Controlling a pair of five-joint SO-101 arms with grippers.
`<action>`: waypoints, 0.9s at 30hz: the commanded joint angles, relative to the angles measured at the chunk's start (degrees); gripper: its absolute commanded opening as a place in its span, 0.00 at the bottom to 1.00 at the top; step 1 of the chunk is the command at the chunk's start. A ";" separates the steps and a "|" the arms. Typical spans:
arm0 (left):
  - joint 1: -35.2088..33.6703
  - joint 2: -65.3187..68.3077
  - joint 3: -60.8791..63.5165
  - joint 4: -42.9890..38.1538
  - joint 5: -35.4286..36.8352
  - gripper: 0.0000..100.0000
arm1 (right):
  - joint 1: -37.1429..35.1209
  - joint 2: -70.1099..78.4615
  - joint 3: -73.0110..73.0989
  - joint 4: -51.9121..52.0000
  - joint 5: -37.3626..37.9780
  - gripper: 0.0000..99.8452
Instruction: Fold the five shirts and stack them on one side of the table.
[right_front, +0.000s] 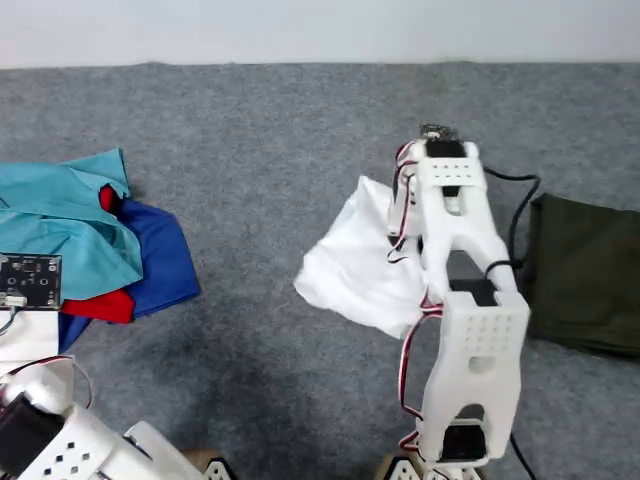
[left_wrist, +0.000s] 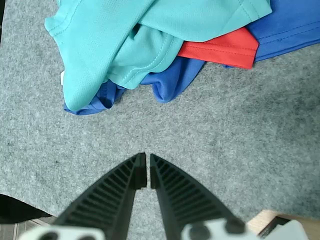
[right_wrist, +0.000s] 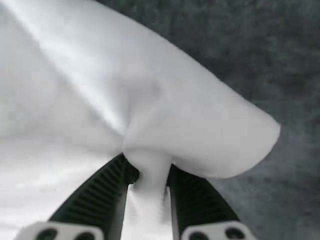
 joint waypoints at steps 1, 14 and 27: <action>0.00 -0.26 -0.31 -1.49 -0.79 0.02 | 1.89 -10.07 -1.05 4.70 6.15 0.01; -0.18 -0.26 -0.31 -2.29 -0.79 0.02 | 18.77 -31.08 -1.05 14.46 32.00 0.01; 0.00 -0.53 -0.66 -1.85 -0.79 0.02 | 34.95 -31.87 0.53 2.77 48.26 0.01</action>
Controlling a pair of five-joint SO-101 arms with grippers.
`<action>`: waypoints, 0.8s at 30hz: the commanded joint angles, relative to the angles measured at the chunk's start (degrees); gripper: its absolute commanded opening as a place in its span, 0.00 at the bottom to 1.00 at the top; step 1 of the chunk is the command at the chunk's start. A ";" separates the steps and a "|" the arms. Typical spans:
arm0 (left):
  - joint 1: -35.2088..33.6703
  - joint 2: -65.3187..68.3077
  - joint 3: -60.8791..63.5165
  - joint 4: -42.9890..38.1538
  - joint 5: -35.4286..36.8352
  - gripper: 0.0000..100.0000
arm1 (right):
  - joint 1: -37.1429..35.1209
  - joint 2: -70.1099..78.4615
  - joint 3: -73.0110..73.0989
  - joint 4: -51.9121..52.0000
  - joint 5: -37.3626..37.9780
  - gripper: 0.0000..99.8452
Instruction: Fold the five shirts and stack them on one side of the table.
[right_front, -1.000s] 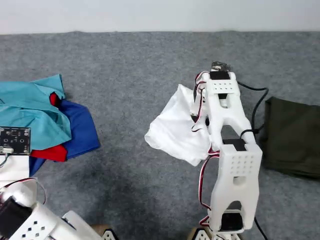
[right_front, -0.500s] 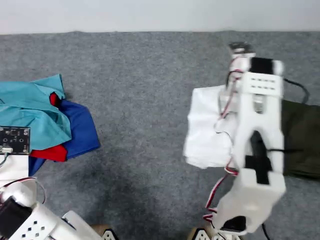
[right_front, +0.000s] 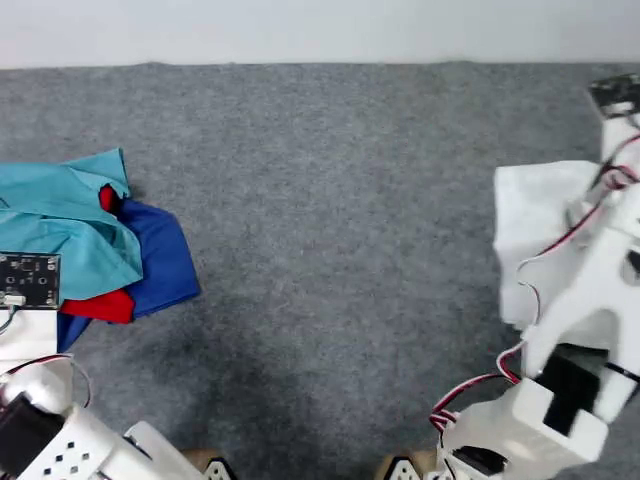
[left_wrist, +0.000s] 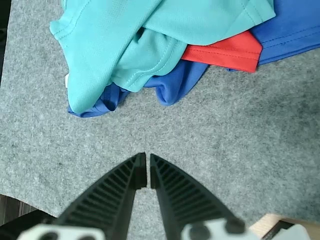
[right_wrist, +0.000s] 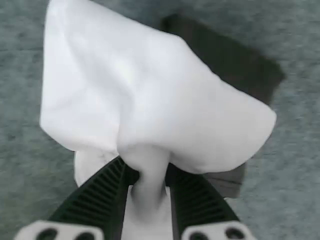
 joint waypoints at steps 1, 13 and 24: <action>0.00 -0.53 -0.66 -0.88 -0.79 0.02 | 2.07 0.92 -0.35 -4.00 1.85 0.01; 0.00 -0.53 -0.40 -0.79 -0.79 0.02 | 8.57 16.04 -0.88 -21.93 9.85 0.02; -0.09 -0.53 -0.31 -0.79 -0.79 0.02 | 9.71 11.91 -3.16 -17.01 4.31 0.26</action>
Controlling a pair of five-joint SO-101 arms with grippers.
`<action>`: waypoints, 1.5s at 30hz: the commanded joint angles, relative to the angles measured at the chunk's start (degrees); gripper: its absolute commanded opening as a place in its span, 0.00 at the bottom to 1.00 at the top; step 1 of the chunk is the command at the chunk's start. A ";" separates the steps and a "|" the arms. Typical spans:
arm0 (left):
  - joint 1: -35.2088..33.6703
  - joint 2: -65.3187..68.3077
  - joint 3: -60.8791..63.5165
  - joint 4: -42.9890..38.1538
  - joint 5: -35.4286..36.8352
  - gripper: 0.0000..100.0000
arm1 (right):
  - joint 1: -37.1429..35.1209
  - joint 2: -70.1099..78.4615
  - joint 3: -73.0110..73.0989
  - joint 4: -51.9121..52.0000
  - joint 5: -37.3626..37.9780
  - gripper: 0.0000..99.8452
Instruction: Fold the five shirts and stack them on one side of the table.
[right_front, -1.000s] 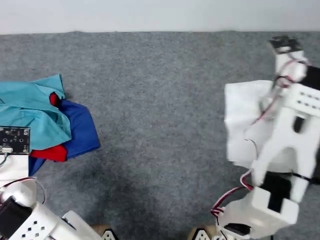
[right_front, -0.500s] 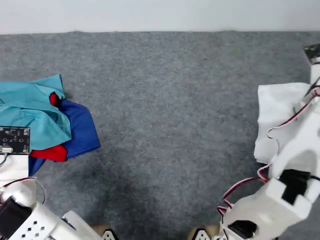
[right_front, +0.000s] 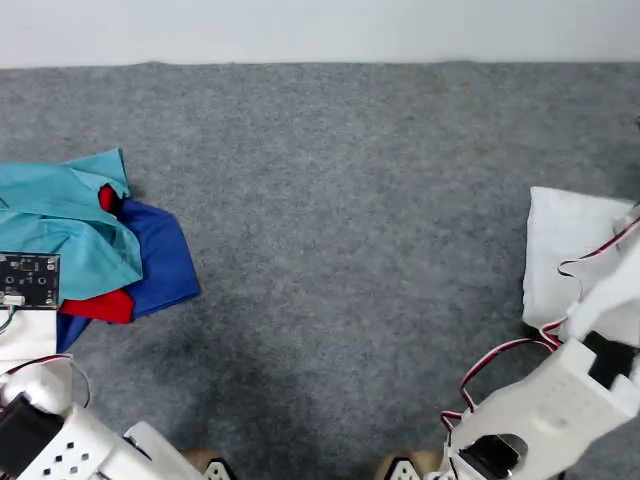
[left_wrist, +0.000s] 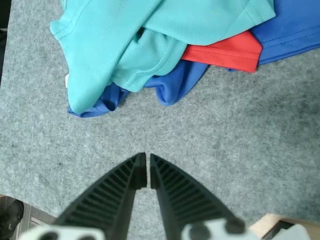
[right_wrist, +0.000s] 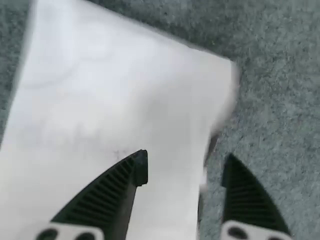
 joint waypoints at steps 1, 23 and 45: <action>0.00 -0.53 -0.31 -0.79 -0.79 0.02 | -0.40 -6.90 -3.16 4.88 -1.23 0.26; 0.00 -0.53 -0.31 -0.70 -0.79 0.02 | -8.75 13.76 -2.90 26.95 -11.25 0.01; 0.09 -0.53 -0.31 -0.70 -0.79 0.02 | 13.49 14.64 -2.90 4.35 3.34 0.01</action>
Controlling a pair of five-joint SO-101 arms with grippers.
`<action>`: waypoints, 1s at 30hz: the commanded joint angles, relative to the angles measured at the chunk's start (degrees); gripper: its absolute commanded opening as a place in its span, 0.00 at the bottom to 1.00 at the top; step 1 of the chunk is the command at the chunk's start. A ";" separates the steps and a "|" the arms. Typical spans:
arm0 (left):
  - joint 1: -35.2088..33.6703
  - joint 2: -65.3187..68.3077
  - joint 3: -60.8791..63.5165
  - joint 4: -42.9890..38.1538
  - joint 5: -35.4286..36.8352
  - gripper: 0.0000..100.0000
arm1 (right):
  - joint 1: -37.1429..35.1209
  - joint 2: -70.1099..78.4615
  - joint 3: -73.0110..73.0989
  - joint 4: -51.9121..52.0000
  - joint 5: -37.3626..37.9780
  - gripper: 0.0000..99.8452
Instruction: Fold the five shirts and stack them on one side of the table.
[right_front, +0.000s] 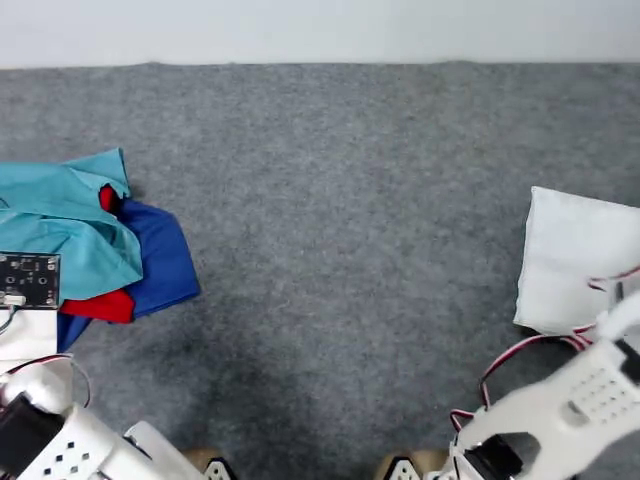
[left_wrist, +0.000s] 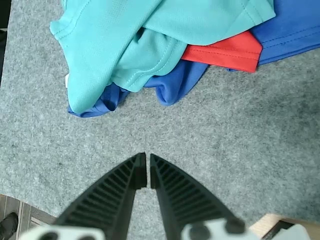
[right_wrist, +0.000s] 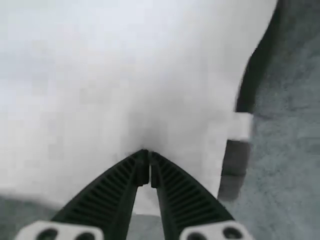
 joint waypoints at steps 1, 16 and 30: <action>0.09 -0.53 -0.31 -0.70 -0.79 0.02 | 4.53 4.70 -3.60 -2.68 2.11 0.01; 0.09 -0.62 -2.07 -0.88 -0.62 0.02 | -3.12 -12.97 -19.60 22.37 2.11 0.01; 1.58 5.54 -4.26 -6.33 -4.22 0.13 | -13.41 -40.22 12.66 22.37 -14.07 0.01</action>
